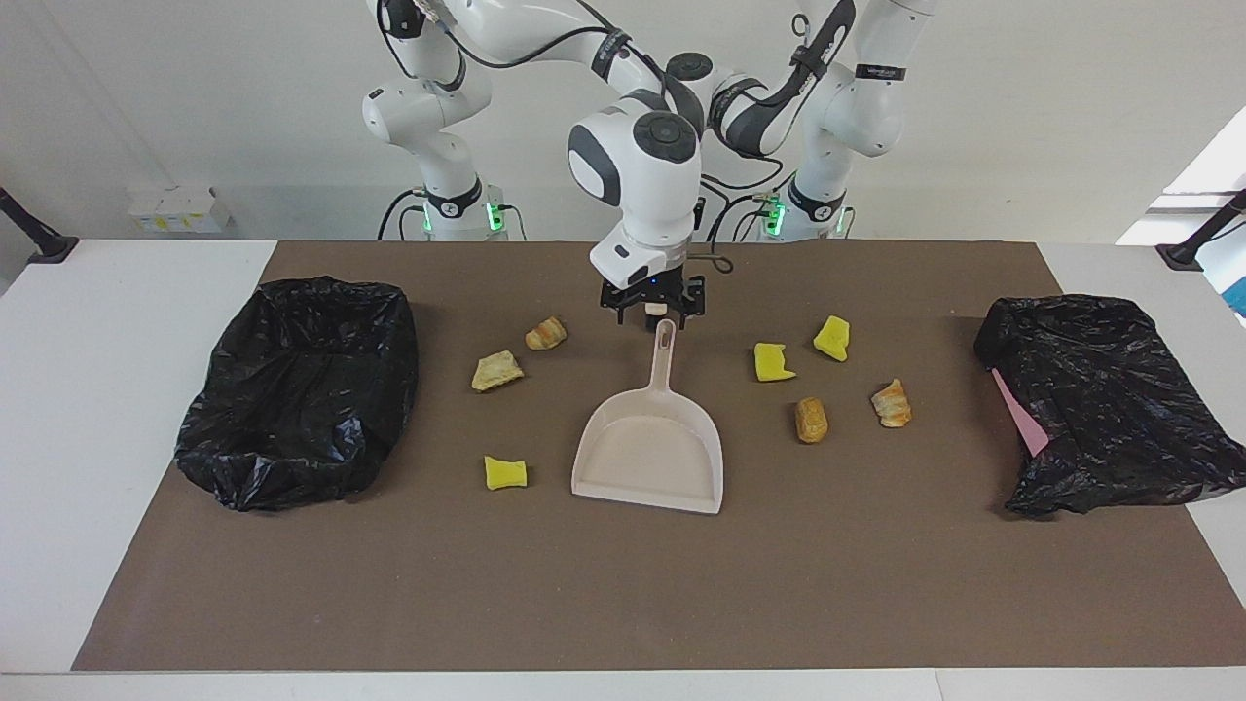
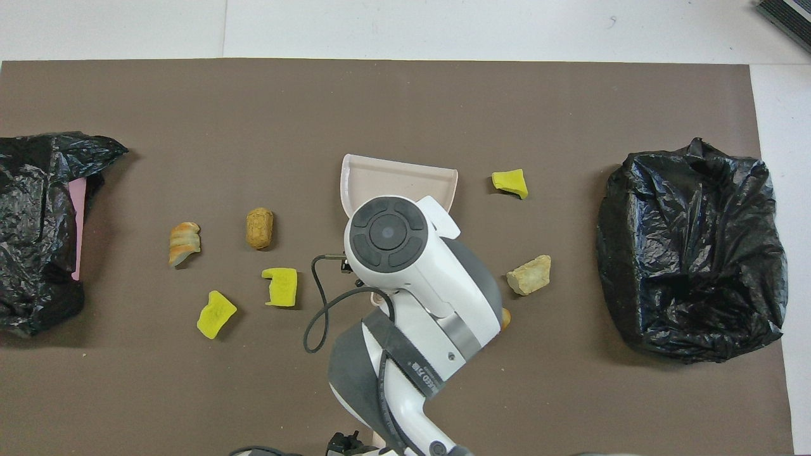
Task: Sweep and dump trash in bin
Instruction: 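Grasp the beige dustpan handle with the right gripper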
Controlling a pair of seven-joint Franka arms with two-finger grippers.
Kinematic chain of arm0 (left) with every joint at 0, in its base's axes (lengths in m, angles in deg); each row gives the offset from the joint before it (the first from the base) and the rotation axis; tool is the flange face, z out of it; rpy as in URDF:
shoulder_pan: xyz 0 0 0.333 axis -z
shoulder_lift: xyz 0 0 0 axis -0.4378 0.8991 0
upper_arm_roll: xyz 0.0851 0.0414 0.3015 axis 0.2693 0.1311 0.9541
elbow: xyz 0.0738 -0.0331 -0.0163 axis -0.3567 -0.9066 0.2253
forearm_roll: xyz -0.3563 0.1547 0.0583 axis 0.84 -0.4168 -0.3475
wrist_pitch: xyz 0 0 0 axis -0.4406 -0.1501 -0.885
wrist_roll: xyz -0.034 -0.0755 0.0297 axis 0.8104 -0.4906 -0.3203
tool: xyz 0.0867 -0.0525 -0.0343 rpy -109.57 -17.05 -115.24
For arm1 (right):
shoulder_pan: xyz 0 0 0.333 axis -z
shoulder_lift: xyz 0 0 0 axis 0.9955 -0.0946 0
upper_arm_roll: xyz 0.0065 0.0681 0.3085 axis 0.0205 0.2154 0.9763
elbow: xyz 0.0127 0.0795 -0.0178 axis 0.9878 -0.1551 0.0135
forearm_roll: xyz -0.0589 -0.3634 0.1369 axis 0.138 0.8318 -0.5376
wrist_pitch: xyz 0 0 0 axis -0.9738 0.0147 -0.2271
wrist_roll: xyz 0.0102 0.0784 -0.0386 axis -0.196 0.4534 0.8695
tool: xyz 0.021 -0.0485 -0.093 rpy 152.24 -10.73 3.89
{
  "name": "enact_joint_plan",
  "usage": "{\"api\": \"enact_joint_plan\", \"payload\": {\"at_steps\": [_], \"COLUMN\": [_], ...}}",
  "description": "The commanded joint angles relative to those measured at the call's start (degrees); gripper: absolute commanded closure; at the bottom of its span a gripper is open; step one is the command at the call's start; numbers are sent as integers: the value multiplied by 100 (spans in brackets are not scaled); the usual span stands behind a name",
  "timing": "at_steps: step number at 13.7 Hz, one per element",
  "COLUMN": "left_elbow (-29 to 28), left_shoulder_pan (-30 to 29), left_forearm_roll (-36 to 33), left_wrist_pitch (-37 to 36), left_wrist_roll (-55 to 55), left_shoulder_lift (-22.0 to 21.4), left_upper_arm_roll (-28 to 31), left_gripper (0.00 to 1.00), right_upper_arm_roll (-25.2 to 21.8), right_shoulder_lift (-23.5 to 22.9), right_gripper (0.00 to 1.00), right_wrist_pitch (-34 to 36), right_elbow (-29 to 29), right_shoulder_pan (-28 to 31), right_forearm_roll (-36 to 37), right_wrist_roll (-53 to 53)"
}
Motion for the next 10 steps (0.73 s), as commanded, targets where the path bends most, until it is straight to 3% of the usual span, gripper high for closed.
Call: {"api": "enact_joint_plan", "payload": {"at_steps": [1, 3, 7, 10], "left_elbow": [-174, -165, -174, -156], "left_shoulder_pan": [223, 223, 188, -117], "left_forearm_roll": [34, 34, 34, 34], "left_wrist_pitch": [303, 312, 268, -12], "left_wrist_roll": [-94, -85, -6, -23], "left_shoulder_lift": [9, 18, 53, -60], "left_upper_arm_roll": [116, 108, 125, 160], "left_gripper": [24, 60, 100, 100], "right_upper_arm_roll": [-14, -5, -5, -5], "right_shoulder_lift": [-144, -135, -126, -135], "right_gripper": [0, 0, 12, 17], "right_wrist_pitch": [-493, -636, -706, -953], "right_elbow": [-314, -517, -623, -711], "right_shoulder_pan": [-82, -73, -56, -3], "right_forearm_roll": [-62, -70, -263, -404], "right_wrist_roll": [-107, -90, -142, -178]}}
